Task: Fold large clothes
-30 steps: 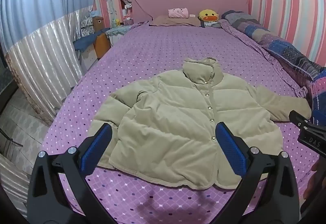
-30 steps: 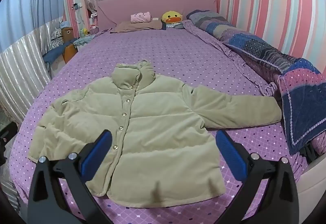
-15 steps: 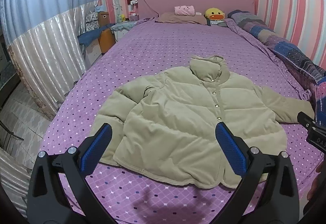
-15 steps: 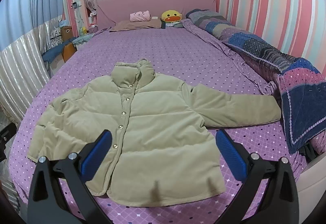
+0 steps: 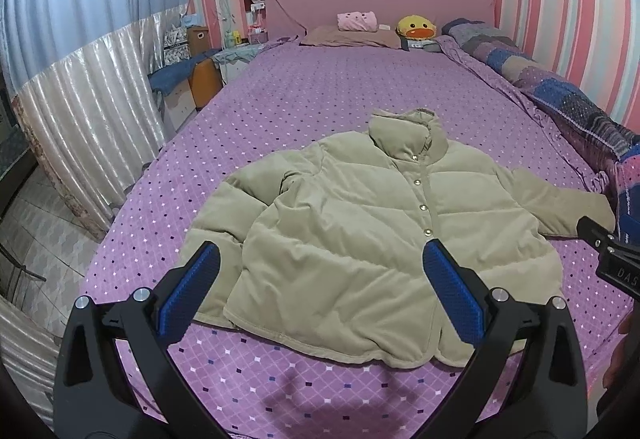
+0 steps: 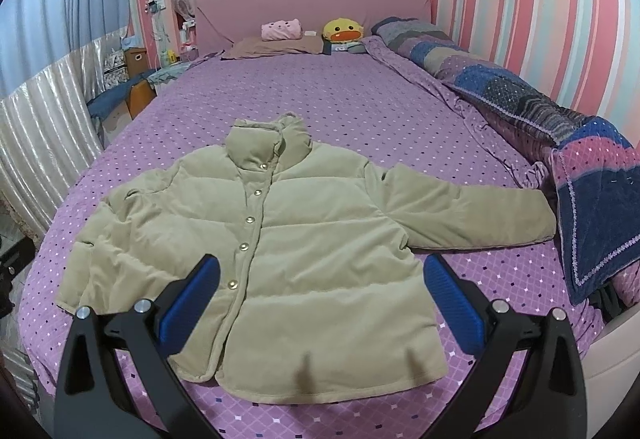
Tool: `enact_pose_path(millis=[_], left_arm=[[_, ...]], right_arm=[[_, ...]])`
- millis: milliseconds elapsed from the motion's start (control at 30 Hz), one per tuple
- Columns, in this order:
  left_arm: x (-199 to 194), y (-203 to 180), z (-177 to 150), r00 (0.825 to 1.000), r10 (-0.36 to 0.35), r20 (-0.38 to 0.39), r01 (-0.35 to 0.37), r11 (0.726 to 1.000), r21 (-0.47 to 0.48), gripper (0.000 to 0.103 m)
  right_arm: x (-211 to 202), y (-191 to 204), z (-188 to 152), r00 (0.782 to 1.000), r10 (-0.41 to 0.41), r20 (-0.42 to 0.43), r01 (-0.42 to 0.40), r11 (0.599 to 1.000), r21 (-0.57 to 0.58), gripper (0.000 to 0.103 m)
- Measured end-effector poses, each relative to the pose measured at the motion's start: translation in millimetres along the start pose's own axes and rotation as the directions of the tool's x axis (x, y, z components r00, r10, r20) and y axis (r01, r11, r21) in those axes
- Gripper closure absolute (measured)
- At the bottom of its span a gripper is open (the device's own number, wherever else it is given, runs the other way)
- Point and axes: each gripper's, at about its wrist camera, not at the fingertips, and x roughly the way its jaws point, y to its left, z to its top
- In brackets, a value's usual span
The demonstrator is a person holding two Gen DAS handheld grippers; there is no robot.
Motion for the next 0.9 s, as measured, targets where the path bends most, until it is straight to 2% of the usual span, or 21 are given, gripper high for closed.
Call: enact_pose_path(millis=[467,900], left_arm=[[5,9,3,1.0,0.01,-0.012,-0.01,0.999,-0.033,0.003],[6,9,6,1.0,0.015,-0.006,-0.015,1.0,-0.024,0.003]], right_arm=[[2,5,13,1.0,0.013,0.021,-0.013,1.0,-0.023,0.002],[7,8,10,1.0,0.014,0.011,-0.014,1.0,-0.02,0.002]])
